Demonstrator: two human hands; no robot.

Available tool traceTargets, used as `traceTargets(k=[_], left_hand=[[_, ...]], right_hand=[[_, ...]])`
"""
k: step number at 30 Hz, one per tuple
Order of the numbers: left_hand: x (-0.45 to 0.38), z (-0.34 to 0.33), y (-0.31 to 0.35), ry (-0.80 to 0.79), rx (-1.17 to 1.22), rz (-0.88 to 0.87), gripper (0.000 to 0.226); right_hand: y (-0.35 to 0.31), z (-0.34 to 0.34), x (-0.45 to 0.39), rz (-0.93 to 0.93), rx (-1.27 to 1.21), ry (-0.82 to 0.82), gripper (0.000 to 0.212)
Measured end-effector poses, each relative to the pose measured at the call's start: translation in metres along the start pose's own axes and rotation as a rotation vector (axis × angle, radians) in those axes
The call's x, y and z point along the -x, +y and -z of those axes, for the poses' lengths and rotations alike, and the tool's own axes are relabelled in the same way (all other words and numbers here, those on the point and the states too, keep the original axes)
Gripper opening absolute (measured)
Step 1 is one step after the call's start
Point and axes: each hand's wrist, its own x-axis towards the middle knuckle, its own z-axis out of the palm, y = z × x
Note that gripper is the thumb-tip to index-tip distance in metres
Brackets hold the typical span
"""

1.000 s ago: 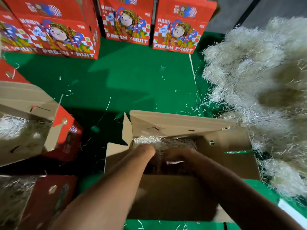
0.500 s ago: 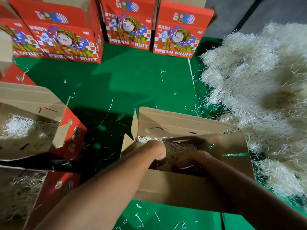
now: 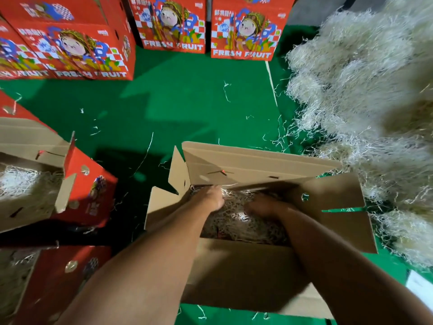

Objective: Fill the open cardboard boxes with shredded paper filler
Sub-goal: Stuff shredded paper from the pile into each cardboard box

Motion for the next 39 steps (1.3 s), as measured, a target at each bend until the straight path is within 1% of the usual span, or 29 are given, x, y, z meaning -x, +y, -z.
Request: traceTargets(k=[2,4,7,8,9,10,11,12,13,14,15,16,17,19,20,21,25,28,30,32,34,36,37,38,39], left_hand=[[0.008,0.008,0.001,-0.071,-0.047,0.008,0.033],[0.015,0.028,0.009,-0.109,-0.060,0.003,0.034],[0.031,0.048,0.026,-0.266,-0.122,-0.020,0.050],[0.034,0.047,0.029,-0.286,-0.148,-0.036,0.054],[0.034,0.041,0.028,-0.266,-0.172,-0.041,0.053],[0.029,0.029,0.024,-0.242,-0.143,0.017,0.048],[0.026,0.014,0.014,-0.234,-0.132,0.105,0.044],[0.024,0.005,0.007,-0.262,-0.149,0.173,0.040],[0.019,-0.003,0.000,-0.313,-0.147,0.187,0.037],[0.011,-0.008,-0.005,-0.374,-0.098,0.198,0.031],[0.007,-0.014,-0.011,-0.451,-0.058,0.198,0.025],[0.006,-0.018,-0.013,-0.500,-0.036,0.202,0.021],[0.003,-0.021,-0.015,-0.480,0.003,0.203,0.022],[-0.009,-0.027,-0.016,-0.338,0.007,0.127,0.037],[-0.013,-0.028,-0.014,-0.324,0.022,0.090,0.042],[-0.016,-0.032,-0.013,-0.336,0.048,0.080,0.044],[-0.016,-0.028,-0.009,-0.310,0.089,0.068,0.041],[-0.003,-0.019,-0.006,-0.327,0.147,0.128,0.044],[0.008,-0.009,-0.003,-0.301,0.164,0.190,0.048],[0.021,0.004,0.002,-0.248,0.132,0.198,0.047],[0.025,0.020,0.014,-0.222,0.058,0.200,0.037],[0.023,0.031,0.024,-0.258,0.078,0.235,0.025],[0.024,0.033,0.025,-0.287,0.095,0.265,0.024],[0.028,0.033,0.025,-0.292,0.075,0.244,0.027],[0.029,0.029,0.022,-0.261,0.036,0.208,0.034]], right_hand=[[-0.007,0.007,0.006,-0.042,0.005,-0.088,0.027],[-0.022,0.022,0.017,-0.116,-0.007,-0.261,0.028],[-0.044,0.030,0.029,-0.176,-0.002,-0.462,0.033],[-0.048,0.027,0.031,-0.174,-0.020,-0.514,0.032],[-0.046,0.023,0.033,-0.150,-0.027,-0.546,0.028],[-0.038,0.016,0.029,-0.102,0.009,-0.520,0.025],[-0.029,0.007,0.025,-0.058,0.046,-0.442,0.029],[-0.020,-0.005,0.018,-0.035,0.035,-0.366,0.038],[-0.014,-0.014,0.010,-0.066,-0.027,-0.341,0.040],[-0.011,-0.019,0.006,-0.098,-0.062,-0.374,0.034],[-0.012,-0.023,0.006,-0.145,-0.093,-0.454,0.028],[-0.013,-0.028,0.003,-0.169,-0.083,-0.520,0.028],[-0.015,-0.029,0.002,-0.167,-0.099,-0.532,0.031],[-0.017,-0.033,-0.002,-0.117,-0.142,-0.424,0.035],[-0.017,-0.035,-0.003,-0.088,-0.138,-0.373,0.036],[-0.015,-0.036,-0.003,-0.083,-0.134,-0.358,0.035],[-0.014,-0.032,-0.004,-0.142,-0.170,-0.415,0.024],[-0.023,-0.021,0.002,-0.182,-0.093,-0.517,0.023],[-0.030,-0.010,0.009,-0.205,-0.042,-0.579,0.021],[-0.036,-0.003,0.024,-0.195,-0.019,-0.582,0.021],[-0.038,0.009,0.036,-0.151,0.056,-0.552,0.024],[-0.039,0.019,0.041,-0.129,0.092,-0.596,0.027],[-0.039,0.022,0.041,-0.127,0.099,-0.608,0.027],[-0.036,0.024,0.040,-0.117,0.115,-0.580,0.026],[-0.031,0.023,0.036,-0.106,0.116,-0.507,0.025]])
